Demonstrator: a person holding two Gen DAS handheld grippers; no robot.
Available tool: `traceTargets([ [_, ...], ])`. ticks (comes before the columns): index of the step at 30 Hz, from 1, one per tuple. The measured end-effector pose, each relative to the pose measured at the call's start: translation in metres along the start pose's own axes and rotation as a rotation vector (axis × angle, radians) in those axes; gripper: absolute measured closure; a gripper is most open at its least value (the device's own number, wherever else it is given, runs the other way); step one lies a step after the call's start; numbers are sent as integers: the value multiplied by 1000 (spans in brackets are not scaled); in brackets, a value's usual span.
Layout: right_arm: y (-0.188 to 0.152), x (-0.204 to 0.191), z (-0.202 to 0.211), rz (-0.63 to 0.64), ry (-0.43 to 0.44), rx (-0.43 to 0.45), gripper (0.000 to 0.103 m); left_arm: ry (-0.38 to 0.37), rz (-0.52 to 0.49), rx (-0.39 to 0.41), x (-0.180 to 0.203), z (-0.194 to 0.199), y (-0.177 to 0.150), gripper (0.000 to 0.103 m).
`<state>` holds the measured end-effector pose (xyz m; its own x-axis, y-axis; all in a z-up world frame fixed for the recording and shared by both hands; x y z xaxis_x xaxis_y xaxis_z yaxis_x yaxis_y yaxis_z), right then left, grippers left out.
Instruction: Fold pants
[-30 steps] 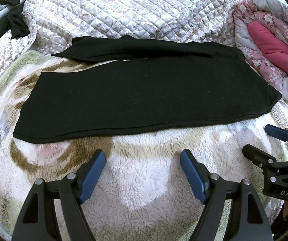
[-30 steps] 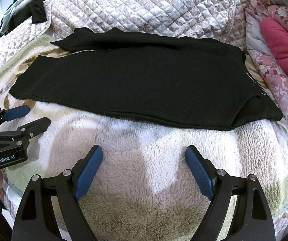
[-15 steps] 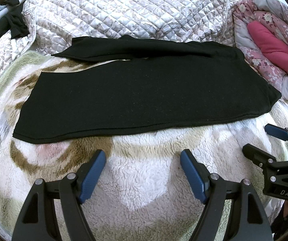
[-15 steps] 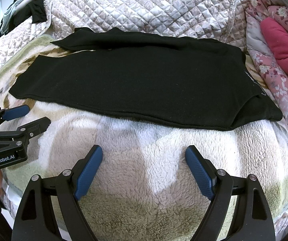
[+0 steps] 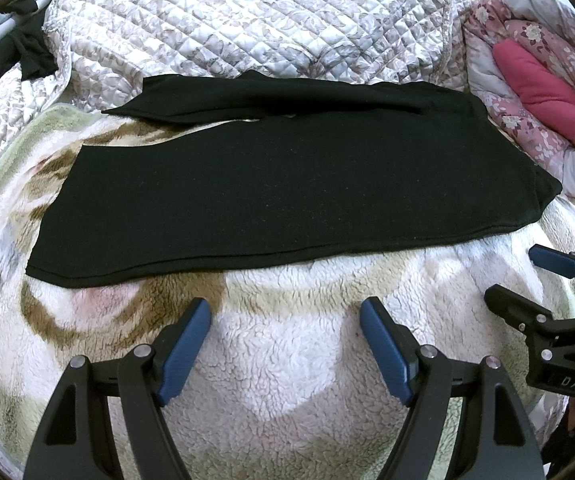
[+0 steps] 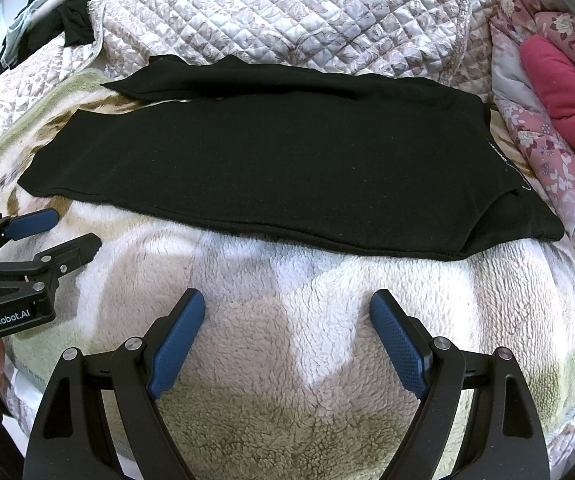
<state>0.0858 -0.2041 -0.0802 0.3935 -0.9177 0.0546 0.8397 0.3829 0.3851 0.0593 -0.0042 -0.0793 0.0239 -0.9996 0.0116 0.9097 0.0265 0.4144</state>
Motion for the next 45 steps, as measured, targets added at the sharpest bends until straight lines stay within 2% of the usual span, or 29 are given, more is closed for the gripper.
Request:
traceTargets([
  [45, 0, -2, 1, 3, 13, 14, 18, 13, -15, 7, 7, 2, 1, 23],
])
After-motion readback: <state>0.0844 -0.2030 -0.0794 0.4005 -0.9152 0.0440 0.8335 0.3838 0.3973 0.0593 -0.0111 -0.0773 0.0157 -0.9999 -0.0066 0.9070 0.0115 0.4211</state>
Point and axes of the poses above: each gripper's, at about its wrist camera, not at the fingertips, and z roughly against the way its jaws point, x to its right, y to its top, the point moved 10 cm from there along -z, roughly the way its jaws point, and after that the axes turned 14 degrees about -x, right-handed, at the moved point
